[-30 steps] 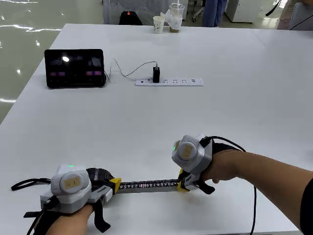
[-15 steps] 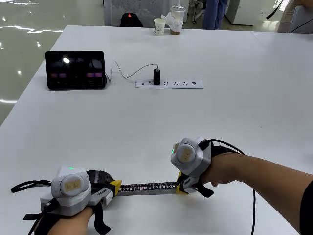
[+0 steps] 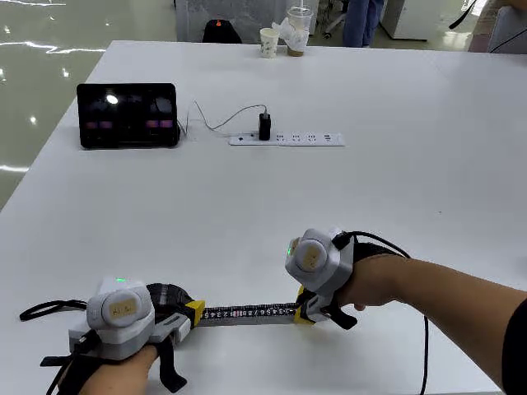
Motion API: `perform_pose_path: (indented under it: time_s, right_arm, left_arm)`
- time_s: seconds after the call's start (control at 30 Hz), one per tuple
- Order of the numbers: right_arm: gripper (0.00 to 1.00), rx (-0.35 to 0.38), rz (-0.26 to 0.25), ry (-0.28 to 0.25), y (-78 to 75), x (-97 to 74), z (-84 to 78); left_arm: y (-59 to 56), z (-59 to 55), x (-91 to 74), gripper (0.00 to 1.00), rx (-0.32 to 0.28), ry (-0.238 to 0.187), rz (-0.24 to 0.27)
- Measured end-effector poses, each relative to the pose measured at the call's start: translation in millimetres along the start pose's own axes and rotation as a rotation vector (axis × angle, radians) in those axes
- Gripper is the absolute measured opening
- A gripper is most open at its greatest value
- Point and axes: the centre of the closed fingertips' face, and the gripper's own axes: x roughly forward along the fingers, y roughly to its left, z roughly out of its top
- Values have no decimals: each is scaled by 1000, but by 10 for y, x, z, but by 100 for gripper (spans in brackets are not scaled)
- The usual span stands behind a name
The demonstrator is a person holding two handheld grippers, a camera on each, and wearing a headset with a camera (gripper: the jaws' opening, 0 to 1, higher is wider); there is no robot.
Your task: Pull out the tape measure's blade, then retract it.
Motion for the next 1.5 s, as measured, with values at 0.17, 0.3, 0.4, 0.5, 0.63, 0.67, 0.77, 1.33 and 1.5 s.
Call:
perform_pose_path:
  time_s: [0.17,0.3,0.4,0.5,0.63,0.67,0.77,1.33,1.5]
  right_arm:
    - [11,1,-2,-3,9,2,15]
    - [11,4,-1,-4,15,7,32]
    - [11,1,-2,-3,19,11,40]
    - [11,2,-2,-4,16,17,46]
    - [11,1,-1,-5,14,21,55]
    - [11,1,1,-5,15,20,61]
    - [11,1,2,-4,13,27,69]
    - [11,4,0,-6,29,41,112]
    - [11,1,-4,-8,30,46,120]
  left_arm:
    - [0,-1,-3,65,0,0,0]
    - [1,-2,-4,65,0,-1,0]
    - [2,-2,-5,65,0,-1,0]
    - [2,-1,-5,65,0,-1,0]
    - [4,-1,-2,65,0,-1,-1]
    - [4,0,-2,65,0,-1,0]
    - [5,0,0,65,0,-1,-1]
    - [4,2,-3,65,-1,-1,-1]
    - [3,2,-3,65,-2,-2,-1]
